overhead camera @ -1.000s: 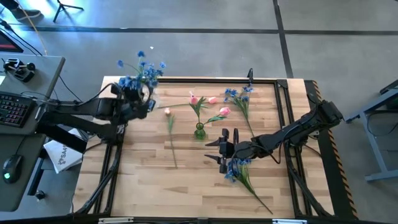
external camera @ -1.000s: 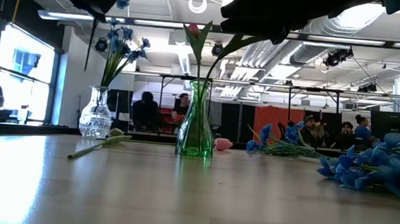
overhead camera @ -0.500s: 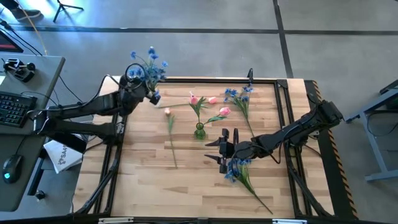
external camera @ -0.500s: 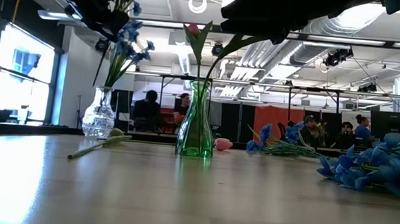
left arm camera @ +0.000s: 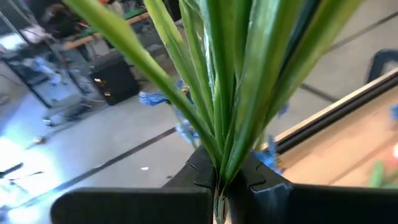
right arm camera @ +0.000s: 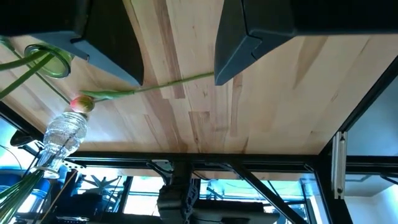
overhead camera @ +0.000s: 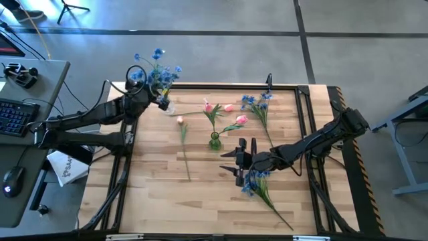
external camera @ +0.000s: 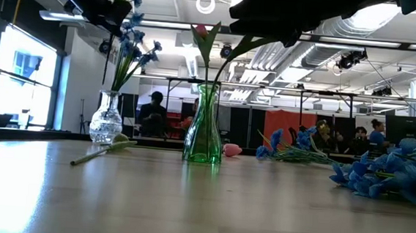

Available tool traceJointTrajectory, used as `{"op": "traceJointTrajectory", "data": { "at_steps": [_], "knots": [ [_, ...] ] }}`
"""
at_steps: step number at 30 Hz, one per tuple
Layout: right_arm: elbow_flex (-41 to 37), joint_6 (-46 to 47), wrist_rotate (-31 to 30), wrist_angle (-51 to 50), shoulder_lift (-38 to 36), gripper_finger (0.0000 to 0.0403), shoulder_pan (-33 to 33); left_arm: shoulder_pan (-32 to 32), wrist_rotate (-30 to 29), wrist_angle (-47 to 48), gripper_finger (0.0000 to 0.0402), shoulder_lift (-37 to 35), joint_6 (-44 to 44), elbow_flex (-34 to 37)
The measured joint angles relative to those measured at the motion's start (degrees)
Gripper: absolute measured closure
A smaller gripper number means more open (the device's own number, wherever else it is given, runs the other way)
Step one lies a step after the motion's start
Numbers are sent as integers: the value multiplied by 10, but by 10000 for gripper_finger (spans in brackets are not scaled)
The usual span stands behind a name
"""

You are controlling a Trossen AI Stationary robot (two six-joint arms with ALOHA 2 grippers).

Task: Sort flowers into vase by color
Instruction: Put the blue flowers into the transparent vase

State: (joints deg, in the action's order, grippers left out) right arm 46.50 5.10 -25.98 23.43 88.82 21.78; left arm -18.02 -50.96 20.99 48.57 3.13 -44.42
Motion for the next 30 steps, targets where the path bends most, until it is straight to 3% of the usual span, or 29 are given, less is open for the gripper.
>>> {"op": "traceJointTrajectory", "data": {
  "at_steps": [9, 18, 26, 30],
  "knots": [
    [0, -6, 0, 8, 0, 210, 0, -36, 72, -44, 401, 3, 26, 39],
    [0, -6, 0, 8, 0, 210, 0, -83, 75, -76, 392, 3, 53, 92],
    [0, -6, 0, 8, 0, 210, 0, -119, 171, -65, 321, 3, 58, 92],
    [0, -6, 0, 8, 0, 210, 0, -146, 218, -1, 272, 3, 64, 66]
  ]
}}
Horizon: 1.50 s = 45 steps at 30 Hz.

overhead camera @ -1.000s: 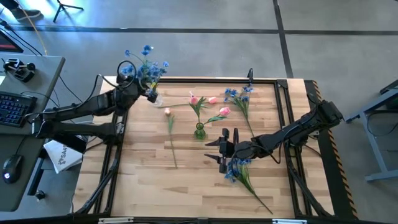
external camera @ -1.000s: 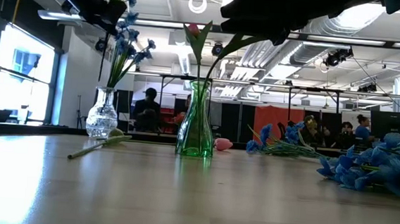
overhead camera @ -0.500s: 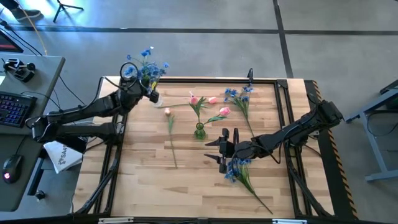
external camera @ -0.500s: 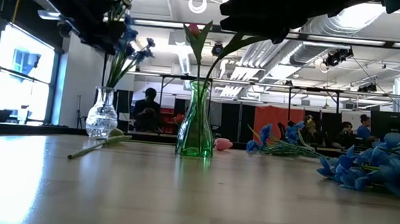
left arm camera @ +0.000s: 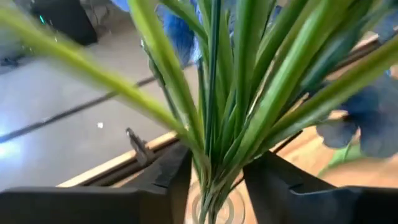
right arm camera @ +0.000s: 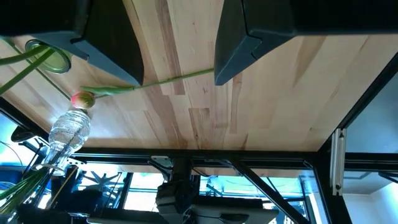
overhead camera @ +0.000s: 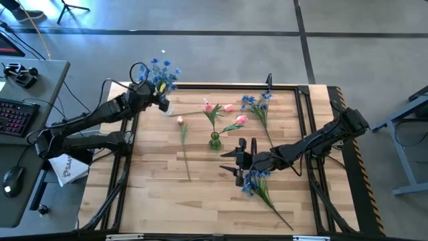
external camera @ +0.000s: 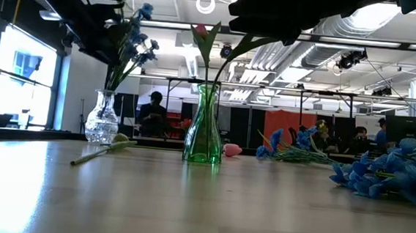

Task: Sort flowers into vase by color
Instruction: Put the blue flowers into the transparent vase

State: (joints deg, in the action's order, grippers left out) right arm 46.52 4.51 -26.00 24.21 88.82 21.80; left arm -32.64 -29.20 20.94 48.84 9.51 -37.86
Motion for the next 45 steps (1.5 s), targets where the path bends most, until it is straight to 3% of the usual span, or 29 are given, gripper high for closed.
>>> {"op": "traceJointTrajectory", "data": {
  "at_steps": [8, 15, 20, 29, 35, 39, 45],
  "knots": [
    [0, 0, 0, 0, 0, 210, 0, -15, 54, 169, 230, 0, 4, -102],
    [0, 0, 0, 0, 0, 210, 0, -15, 79, 208, 229, -2, 21, -145],
    [0, 0, 0, 0, 0, 210, 0, -15, 55, 211, 255, 4, 25, -145],
    [0, 0, 0, 0, 0, 210, 0, -15, 58, 225, 391, 40, 62, -145],
    [0, 0, 0, 0, 0, 210, 0, -15, 52, 229, 395, 72, 78, -145],
    [0, 0, 0, 0, 0, 210, 0, -19, 14, 242, 397, 90, 80, -145],
    [0, 0, 0, 0, 0, 210, 0, -19, 19, 249, 352, 87, 79, -145]
  ]
}}
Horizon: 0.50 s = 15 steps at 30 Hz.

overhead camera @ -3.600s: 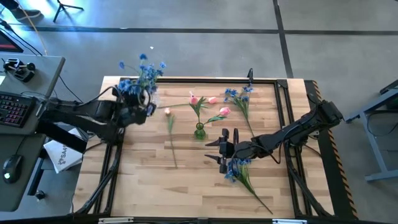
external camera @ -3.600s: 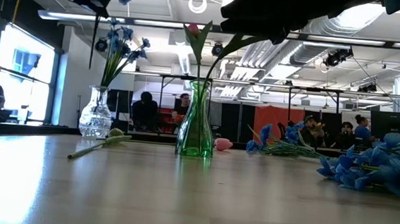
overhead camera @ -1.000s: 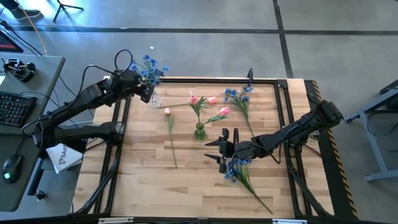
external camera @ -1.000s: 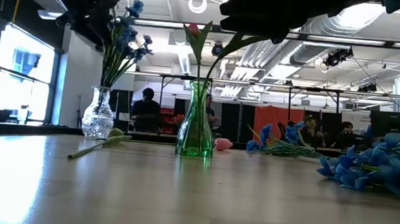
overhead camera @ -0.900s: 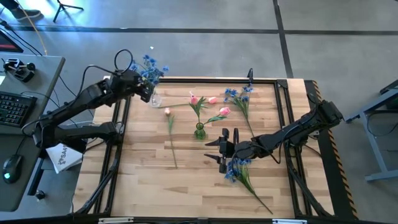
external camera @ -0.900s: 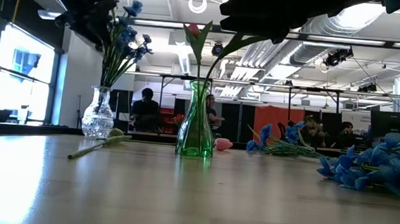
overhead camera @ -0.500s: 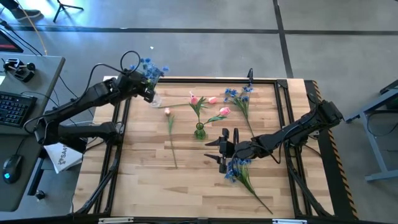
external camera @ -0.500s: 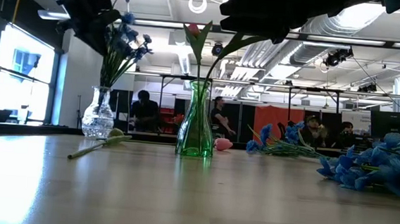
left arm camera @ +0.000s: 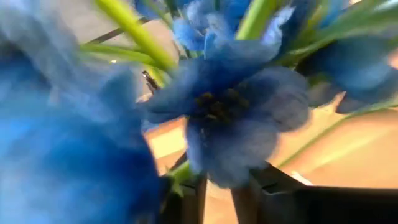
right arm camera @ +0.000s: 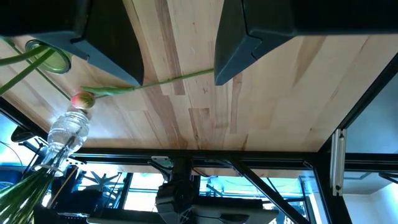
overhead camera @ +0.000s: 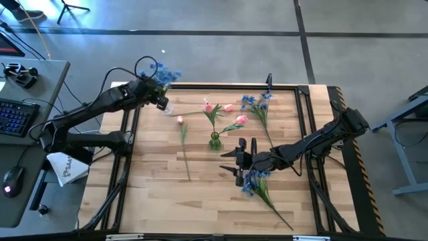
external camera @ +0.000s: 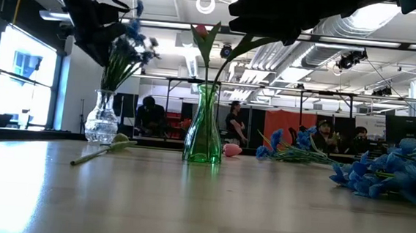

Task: Sort flowers into vase by color
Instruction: Put the blue flowers into the transparent vase

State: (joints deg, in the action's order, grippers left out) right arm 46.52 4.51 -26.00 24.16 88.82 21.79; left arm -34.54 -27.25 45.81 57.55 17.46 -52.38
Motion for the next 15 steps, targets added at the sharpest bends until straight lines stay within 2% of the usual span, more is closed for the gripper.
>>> {"op": "traceJointTrajectory", "data": {
  "at_steps": [8, 15],
  "knots": [
    [0, 0, 0, 0, 0, 210, 0, -1, 55, 26, 254, -33, -5, -18],
    [0, 0, 0, 0, 0, 210, 0, -1, 66, 109, 217, -40, -5, -95]
  ]
}}
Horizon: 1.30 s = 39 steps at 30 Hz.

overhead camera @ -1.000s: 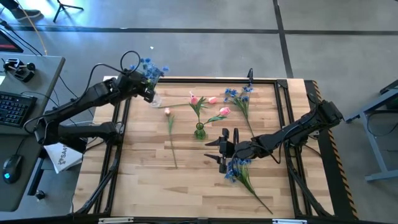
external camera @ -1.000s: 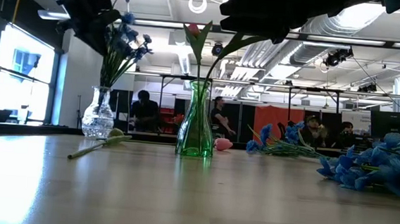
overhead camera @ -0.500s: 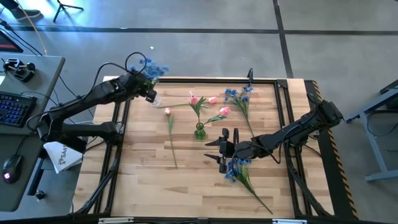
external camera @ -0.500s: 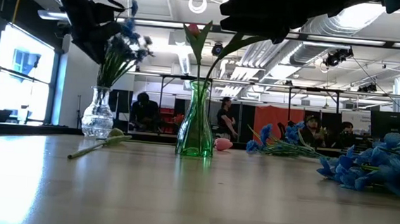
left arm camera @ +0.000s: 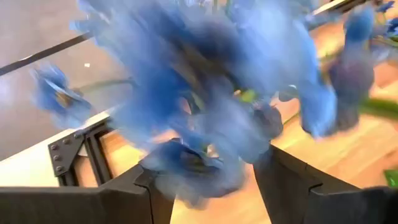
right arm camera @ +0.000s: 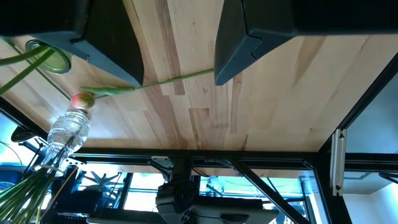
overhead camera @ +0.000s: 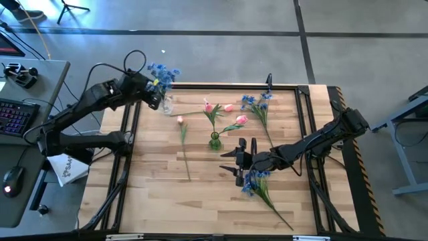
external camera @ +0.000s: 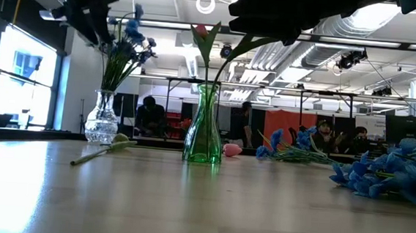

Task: Sort flowers into vase by color
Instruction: Put the blue flowers into the transparent vase, then put the pink tulip into the green vase

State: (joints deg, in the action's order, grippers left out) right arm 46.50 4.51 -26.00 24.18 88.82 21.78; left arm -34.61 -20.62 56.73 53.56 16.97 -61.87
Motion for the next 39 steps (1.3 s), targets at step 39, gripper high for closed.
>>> {"op": "traceJointTrajectory", "data": {
  "at_steps": [39],
  "knots": [
    [-6, 266, -91, -407, -161, 210, 129, 584, 38, -241, 230, -49, 177, 61]
  ]
}}
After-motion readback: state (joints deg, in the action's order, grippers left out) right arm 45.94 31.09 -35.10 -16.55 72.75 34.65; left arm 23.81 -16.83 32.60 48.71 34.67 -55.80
